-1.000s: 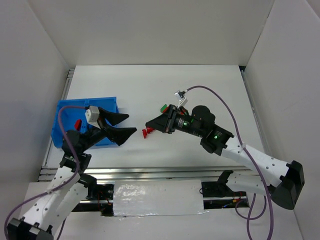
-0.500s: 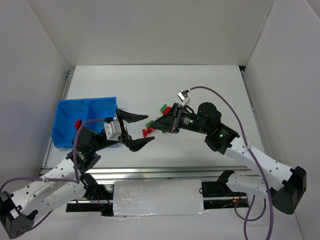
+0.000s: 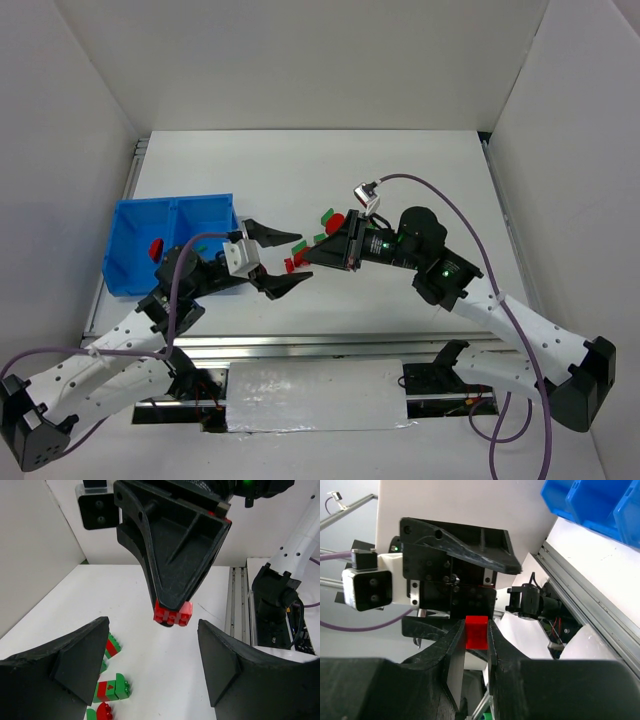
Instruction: Sort the legos into containers by color
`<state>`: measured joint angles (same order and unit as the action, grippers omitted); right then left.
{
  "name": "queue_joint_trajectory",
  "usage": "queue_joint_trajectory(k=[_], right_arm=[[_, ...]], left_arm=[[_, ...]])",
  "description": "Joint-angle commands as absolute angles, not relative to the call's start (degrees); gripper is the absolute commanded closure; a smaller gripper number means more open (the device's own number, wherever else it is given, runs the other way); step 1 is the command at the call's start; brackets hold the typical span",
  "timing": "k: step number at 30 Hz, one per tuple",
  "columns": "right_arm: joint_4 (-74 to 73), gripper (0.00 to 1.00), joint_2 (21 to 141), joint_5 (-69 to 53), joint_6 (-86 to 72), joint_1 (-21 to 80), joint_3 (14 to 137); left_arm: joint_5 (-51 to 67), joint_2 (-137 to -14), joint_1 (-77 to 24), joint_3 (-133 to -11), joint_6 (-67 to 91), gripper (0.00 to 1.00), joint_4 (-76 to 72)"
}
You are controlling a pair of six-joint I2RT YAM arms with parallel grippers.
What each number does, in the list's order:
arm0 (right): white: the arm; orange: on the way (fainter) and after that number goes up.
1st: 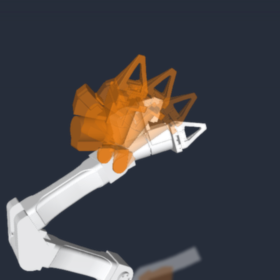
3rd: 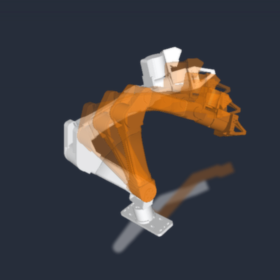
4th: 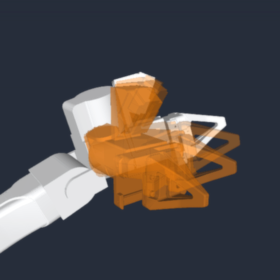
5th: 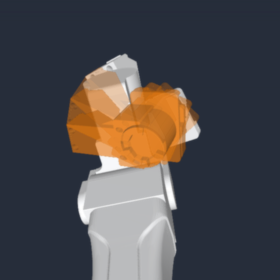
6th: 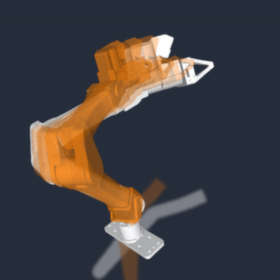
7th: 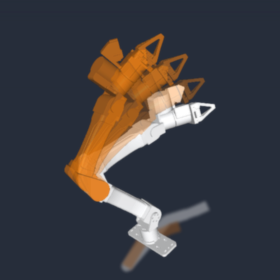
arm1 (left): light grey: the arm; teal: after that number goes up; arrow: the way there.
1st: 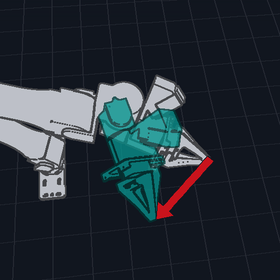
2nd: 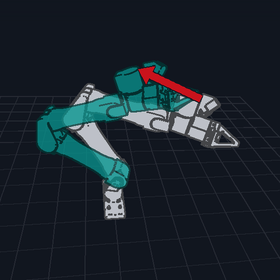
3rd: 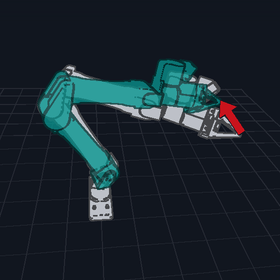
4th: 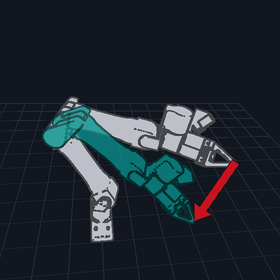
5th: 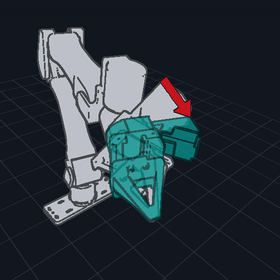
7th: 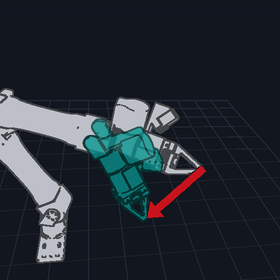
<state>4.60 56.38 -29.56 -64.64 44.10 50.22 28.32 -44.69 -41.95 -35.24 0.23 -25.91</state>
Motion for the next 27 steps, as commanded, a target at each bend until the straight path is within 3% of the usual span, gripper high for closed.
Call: queue_joint_trajectory(k=[1, 8, 16, 19, 21, 23, 27], right_arm=[[5.1, 0.89, 55.7, -30.4, -63.5, 44.3, 50.9], [5.0, 0.89, 56.4, -29.9, -63.2, 44.3, 51.0], [5.0, 0.89, 56.4, -29.5, -62.9, 44.3, 51.5], [5.3, 0.89, 56.3, -29.7, -63.2, 44.3, 51.5], [5.5, 0.89, 56.2, -29.8, -63.2, 44.3, 51.2], [5.5, 0.88, 56.2, -29.6, -63.2, 44.3, 51.1], [5.9, 0.88, 56.4, -29.8, -63.3, 44.3, 51.0]], left_arm=[[30.1, -45.3, -42.3, -39.3, -0.4, 0.17, -26.6], [32.2, -43.5, -42.4, -38.9, 2.2, 0.16, -27.6], [32.3, -43.6, -42.4, -39.7, 1.6, 0.41, -25.6], [32.2, -44.9, -42.4, -40.2, 1.4, 0.37, -24.8], [32.3, -45.8, -42.4, -40.5, 1.2, 0.27, -24.3], [32.3, -46.2, -42.4, -40.7, 1.1, 0.26, -24.0], [31.8, -45.7, -42.4, -40.4, 0.9, 0.44, -24.0]])
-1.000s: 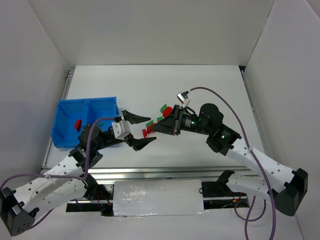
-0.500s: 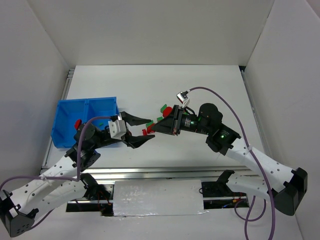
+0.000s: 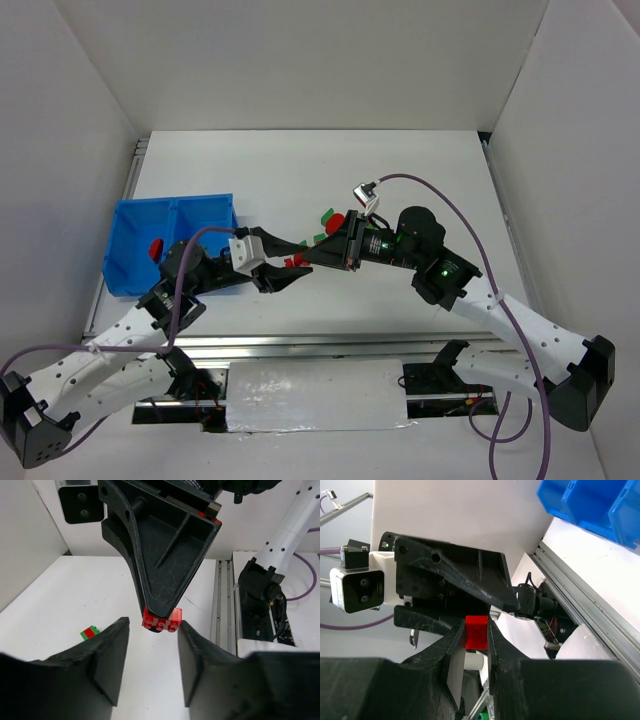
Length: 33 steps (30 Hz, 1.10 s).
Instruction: Sort the legos into containers by color
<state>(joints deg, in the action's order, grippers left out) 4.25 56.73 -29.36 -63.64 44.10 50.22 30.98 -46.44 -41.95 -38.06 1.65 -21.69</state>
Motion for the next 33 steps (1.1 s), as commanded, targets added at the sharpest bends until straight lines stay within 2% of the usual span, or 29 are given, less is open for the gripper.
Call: queue_joint_trajectory(k=[1, 2, 4, 5, 12, 18, 19, 24, 25, 27, 28, 29, 31, 33], right_arm=[[5.8, 0.89, 56.5, -29.8, -63.2, 44.3, 50.9], [5.8, 0.88, 56.5, -29.5, -63.1, 44.3, 50.8], [5.7, 0.88, 56.6, -29.5, -63.0, 44.3, 50.6], [5.6, 0.89, 56.8, -29.5, -62.9, 44.4, 50.6], [4.9, 0.89, 57.2, -28.1, -62.3, 44.2, 50.5], [5.2, 0.88, 57.1, -28.3, -62.5, 44.2, 50.4], [5.3, 0.89, 57.0, -28.3, -62.5, 44.3, 50.4], [5.4, 0.88, 56.5, -28.4, -62.6, 44.2, 50.4], [5.4, 0.88, 56.4, -28.5, -62.7, 44.2, 50.4], [5.4, 0.88, 56.3, -28.2, -62.8, 44.2, 50.4], [5.5, 0.88, 56.2, -28.2, -62.8, 44.2, 50.2], [6.0, 0.88, 56.1, -28.1, -62.9, 44.2, 49.8], [6.6, 0.86, 55.9, -28.1, -63.2, 44.2, 49.6], [6.9, 0.72, 55.9, -28.4, -63.0, 44.0, 49.4]], left_arm=[[31.6, -45.5, -42.4, -40.5, 0.9, 0.46, -24.0], [31.4, -45.2, -42.4, -40.5, 1.1, 0.49, -23.9], [30.7, -44.5, -42.3, -40.6, 1.4, 0.44, -23.9], [30.4, -44.2, -42.3, -40.5, 1.8, 0.31, -23.9], [30.6, -43.0, -42.4, -40.0, 2.0, 0.29, -24.0], [30.9, -43.2, -42.4, -40.1, 1.8, 0.45, -23.6], [31.1, -43.3, -42.4, -40.3, 1.7, 0.51, -23.4], [30.9, -44.4, -42.4, -40.6, 1.3, 0.60, -22.6], [31.1, -44.6, -42.4, -40.7, 1.2, 0.66, -22.5], [30.7, -45.0, -42.4, -40.9, 1.2, 0.73, -22.1], [30.7, -45.2, -42.4, -41.0, 1.1, 0.83, -21.9], [30.4, -45.3, -42.4, -41.0, 1.2, 0.87, -21.7], [29.5, -45.5, -42.4, -41.2, 1.2, 1.00, -21.4], [28.4, -45.7, -42.4, -41.7, 1.5, 1.00, -20.7]])
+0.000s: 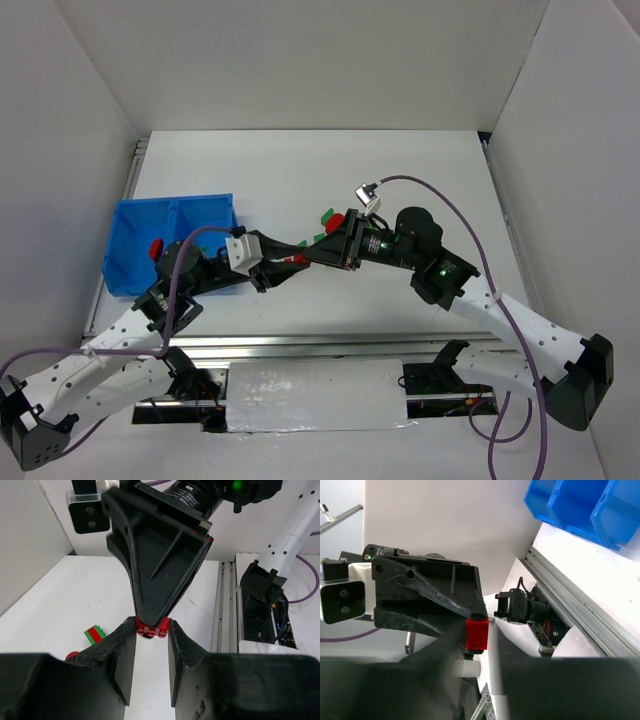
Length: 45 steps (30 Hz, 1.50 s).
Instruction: Sort the legos into containers by color
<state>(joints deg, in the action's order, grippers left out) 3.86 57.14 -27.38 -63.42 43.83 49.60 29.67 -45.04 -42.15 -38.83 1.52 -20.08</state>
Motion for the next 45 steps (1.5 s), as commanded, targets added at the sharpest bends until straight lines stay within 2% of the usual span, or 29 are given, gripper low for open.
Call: queue_joint_trajectory(k=[1, 2, 5, 8, 12, 13, 15, 16, 18, 20, 23, 26, 31, 32, 33, 34, 35, 37, 45], right_arm=[[7.6, 0.20, 55.9, -28.6, -63.1, 43.9, 49.0], [7.6, 0.01, 55.6, -28.4, -63.4, 43.6, 48.8], [5.8, 0.00, 54.3, -27.5, -63.0, 41.3, 48.1], [4.2, 0.00, 51.6, -26.5, -62.5, 36.5, 46.1], [-3.7, 0.00, 47.3, -21.5, -58.3, 30.6, 45.1], [-5.2, 0.00, 46.4, -20.1, -57.3, 30.0, 45.1], [-7.9, 0.00, 44.6, -16.4, -54.6, 29.2, 44.9], [-8.4, 0.00, 43.9, -15.7, -53.9, 29.2, 44.8], [-8.7, 0.00, 43.7, -15.9, -52.7, 29.0, 44.3], [-8.8, 0.00, 44.1, -16.6, -51.9, 29.0, 44.0], [-8.4, 0.00, 44.8, -18.8, -51.2, 28.9, 43.2], [-8.8, 0.00, 44.9, -19.7, -49.7, 28.8, 42.8], [-8.0, 0.00, 46.3, -22.6, -46.5, 28.8, 42.5], [-7.8, 0.00, 46.8, -23.6, -46.1, 28.8, 42.5], [-7.6, 0.00, 47.6, -24.3, -45.9, 28.7, 42.6], [-7.6, 0.00, 47.9, -24.8, -45.2, 28.7, 42.6], [-7.5, 0.00, 48.3, -25.5, -44.9, 28.8, 42.7], [-6.9, 0.00, 49.2, -25.9, -44.2, 28.7, 42.8], [-8.3, 0.00, 55.0, -23.2, -41.4, 28.8, 43.6]], left_arm=[[27.9, -45.8, -42.4, -41.9, 1.5, 1.00, -20.4], [26.2, -45.8, -42.3, -41.9, 1.7, 1.00, -20.0], [21.3, -45.3, -42.4, -41.8, 2.5, 1.00, -18.8], [9.1, -44.4, -42.3, -41.4, 4.4, 1.00, -16.9], [-19.6, -45.8, -42.0, -44.8, 10.1, 1.00, -10.5], [-36.7, -46.8, -41.6, -46.6, 12.5, 1.00, -4.4], [-50.5, -52.7, -34.8, -54.5, 25.7, 1.00, 6.7], [-52.5, -57.6, -30.5, -58.0, 30.8, 1.00, 20.9], [-48.6, -61.9, -16.9, -65.6, 41.4, 1.00, 30.5], [-47.2, -66.2, -8.4, -68.4, 46.3, 1.00, 36.0], [-41.5, -71.3, 1.4, -69.5, 47.4, 1.00, 35.6], [-38.9, -77.2, 6.6, -71.5, 49.9, 1.00, 36.7], [-39.2, -81.2, 9.3, -70.1, 52.7, 0.99, 35.2], [-38.6, -81.6, 10.2, -70.0, 52.9, 0.95, 35.1], [-37.9, -82.3, 10.6, -69.8, 52.8, 0.85, 34.5], [-37.4, -82.7, 10.8, -69.4, 52.9, 0.54, 34.3], [-37.2, -82.9, 11.1, -69.2, 53.3, 0.42, 34.4], [-37.6, -83.0, 11.2, -68.6, 54.4, 0.01, 35.2], [-38.2, -78.8, 11.2, -68.8, 54.8, 0.00, 37.0]])
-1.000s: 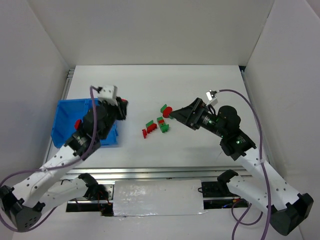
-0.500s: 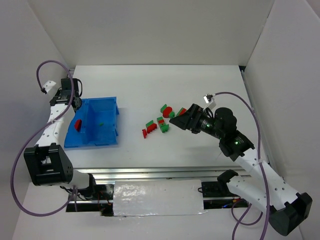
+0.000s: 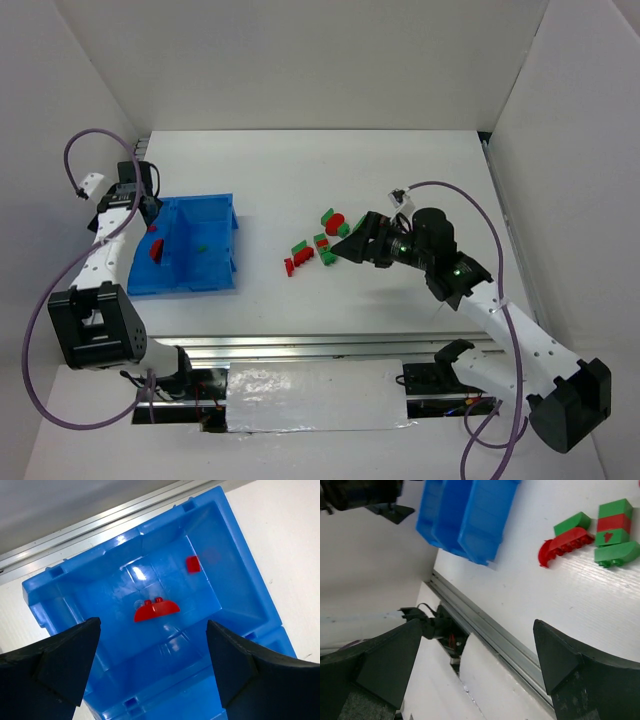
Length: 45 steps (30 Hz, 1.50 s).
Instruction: Sort the legos into containers by color
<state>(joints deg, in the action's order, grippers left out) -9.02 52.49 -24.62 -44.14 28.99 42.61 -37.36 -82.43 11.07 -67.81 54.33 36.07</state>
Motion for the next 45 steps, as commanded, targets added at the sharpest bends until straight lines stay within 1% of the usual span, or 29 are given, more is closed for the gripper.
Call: queue_joint_trajectory(k=[1, 2, 3, 5, 6, 7, 8, 9, 10, 11, 14, 16, 17, 20, 21, 24, 25, 28, 33, 35, 37, 38, 41, 45], right_arm=[[-10.0, 0.00, 56.2, -21.5, -41.0, 28.8, 45.0], [-11.3, 0.00, 57.9, -19.3, -39.6, 28.8, 46.0], [-12.8, 0.00, 61.7, -13.3, -38.7, 28.9, 47.4], [-16.3, 0.00, 66.5, -7.4, -36.7, 29.0, 52.3], [-17.3, 0.01, 71.8, -5.2, -34.6, 29.1, 54.0], [-18.4, 0.01, 74.6, -1.6, -33.5, 28.9, 58.6], [-20.9, 0.02, 80.4, -0.5, -32.0, 28.9, 61.1], [-22.2, 0.03, 83.5, -0.1, -28.9, 28.9, 63.7], [-25.4, 0.04, 86.2, 1.8, -27.6, 28.9, 69.0], [-26.9, 0.04, 91.4, 3.0, -26.6, 28.9, 71.6], [-31.3, 0.04, 98.3, 7.5, -25.2, 28.9, 78.8], [-32.5, 0.04, 99.8, 9.0, -26.0, 29.2, 80.7], [-32.0, 0.05, 99.3, 8.1, -26.0, 29.5, 80.1], [-28.6, 0.06, 97.0, 7.6, -26.7, 32.7, 75.9], [-27.8, 0.06, 96.7, 6.6, -26.0, 33.6, 75.1], [-23.2, 0.12, 96.7, 2.1, -20.5, 38.0, 72.1], [-23.0, 0.13, 97.2, 2.1, -19.6, 40.0, 72.3], [-25.6, 0.16, 102.3, 4.0, -23.5, 42.4, 75.8], [-25.3, 0.16, 104.9, 9.4, -31.0, 47.8, 77.2], [-25.0, 0.18, 105.9, 10.0, -32.9, 50.0, 77.7], [-25.6, 0.25, 107.7, 11.2, -33.5, 51.9, 79.6], [-26.2, 0.32, 109.0, 11.6, -33.5, 52.2, 80.2], [-26.5, 0.35, 110.5, 11.9, -33.8, 53.5, 81.8], [-25.8, 0.37, 111.6, 12.8, -34.9, 54.1, 82.5]], left_arm=[[-37.4, -78.0, 11.2, -69.0, 54.1, 0.01, 36.8], [-36.1, -77.2, 11.2, -69.2, 53.3, 0.00, 36.6], [-34.0, -75.0, 11.2, -69.3, 50.7, 0.00, 36.0], [-25.3, -72.3, 11.1, -68.1, 47.2, 0.01, 32.6], [-21.8, -69.2, 11.0, -66.5, 43.5, 0.01, 31.3], [-15.6, -67.5, 10.4, -65.7, 41.9, 0.00, 30.1], [-13.0, -65.8, 9.9, -64.8, 40.4, 0.00, 28.6], [-11.0, -62.7, 9.3, -63.6, 37.6, 0.00, 28.4], [-7.4, -61.1, 7.8, -63.1, 36.1, 0.00, 28.3], [-5.8, -58.4, 7.0, -62.8, 34.6, 0.00, 28.7], [-1.3, -53.5, 4.0, -61.8, 28.8, 0.00, 30.2], [1.9, -51.2, 3.3, -60.5, 25.3, 0.00, 32.0], [5.2, -48.8, 3.3, -59.7, 23.1, 0.01, 32.1], [7.7, -42.7, 3.1, -52.8, 22.9, 0.00, 31.3], [8.3, -41.2, 3.1, -51.0, 23.2, 0.00, 29.7], [8.0, -35.7, 3.1, -45.1, 24.7, 0.00, 27.7], [7.9, -34.9, 3.0, -45.3, 24.6, 0.00, 27.8], [8.6, -32.1, 2.8, -45.2, 24.1, 0.00, 26.7], [9.0, -32.5, 1.8, -45.3, 23.9, 0.01, 27.5], [8.8, -32.7, 1.8, -45.4, 24.0, 0.01, 27.5], [9.4, -32.7, 1.8, -45.3, 23.9, 0.01, 27.4], [9.6, -32.6, 1.8, -45.3, 23.9, 0.01, 27.3], [9.9, -32.3, 1.8, -45.2, 23.7, 0.00, 27.2], [10.4, -32.6, 1.8, -45.2, 23.6, 0.01, 27.2]])
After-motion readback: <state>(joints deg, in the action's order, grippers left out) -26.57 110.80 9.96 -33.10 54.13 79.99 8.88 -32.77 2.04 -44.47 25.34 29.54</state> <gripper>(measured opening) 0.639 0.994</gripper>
